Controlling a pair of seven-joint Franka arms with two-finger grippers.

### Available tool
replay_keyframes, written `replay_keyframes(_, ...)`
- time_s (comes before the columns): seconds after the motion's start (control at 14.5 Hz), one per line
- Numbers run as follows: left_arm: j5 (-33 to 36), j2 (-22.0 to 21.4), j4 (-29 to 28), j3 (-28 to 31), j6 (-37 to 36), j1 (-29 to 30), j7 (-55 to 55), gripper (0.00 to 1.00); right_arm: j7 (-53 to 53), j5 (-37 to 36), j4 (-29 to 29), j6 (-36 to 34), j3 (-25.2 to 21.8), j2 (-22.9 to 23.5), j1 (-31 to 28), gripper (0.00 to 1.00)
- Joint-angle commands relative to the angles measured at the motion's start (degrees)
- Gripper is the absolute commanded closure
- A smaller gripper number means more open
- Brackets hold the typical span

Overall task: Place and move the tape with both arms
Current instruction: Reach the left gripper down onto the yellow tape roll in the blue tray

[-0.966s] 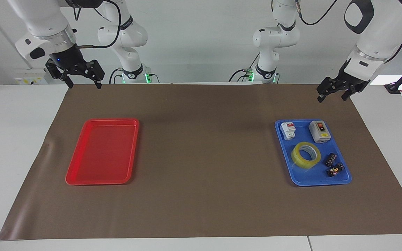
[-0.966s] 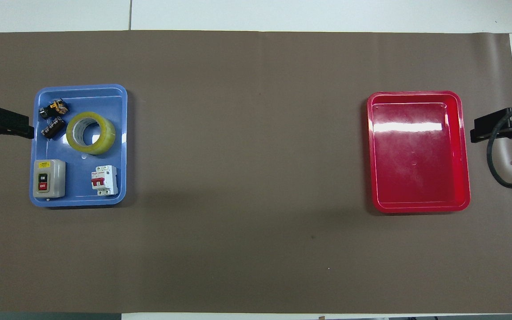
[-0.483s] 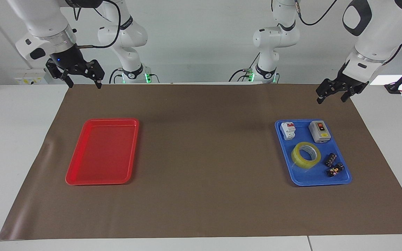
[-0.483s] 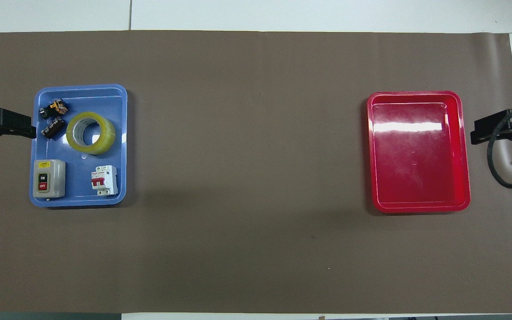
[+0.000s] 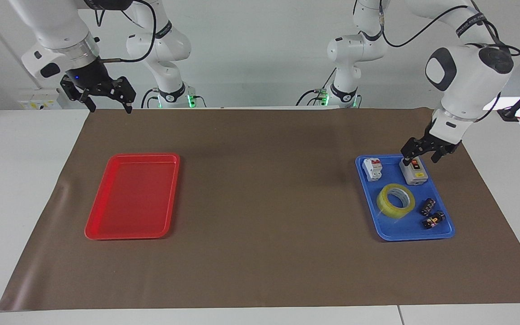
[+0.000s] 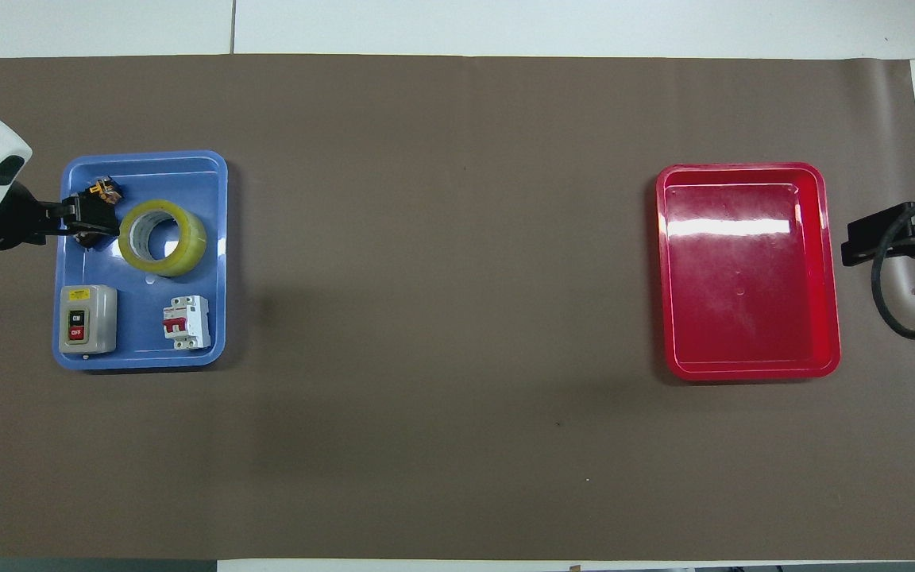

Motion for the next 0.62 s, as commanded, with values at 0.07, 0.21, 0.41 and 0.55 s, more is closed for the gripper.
replay_keyframes(0.07,1.13,5.06,-2.93,0.0,9.48,0.91,0.66,0.01,-0.55,-0.67,-1.16,0.97,0.27,-1.01,-0.14,0.0)
replay_keyframes(0.21,1.13,6.82,-5.22,0.0,14.59,1.88,0.75,0.01,-0.82,-0.67,-1.16,0.89,0.27,-1.01,-0.23,0.0)
replay_keyframes(0.41,1.13,8.49,-7.68,0.0,19.07,2.76,2.32,0.04,-0.91,-0.59,-2.2,1.76,0.27,-1.27,-0.4,0.0)
replay_keyframes(0.55,1.13,9.37,-9.18,0.0,21.71,3.11,3.39,0.05,-0.82,-0.5,-4.31,4.3,0.27,-2.24,0.12,0.0)
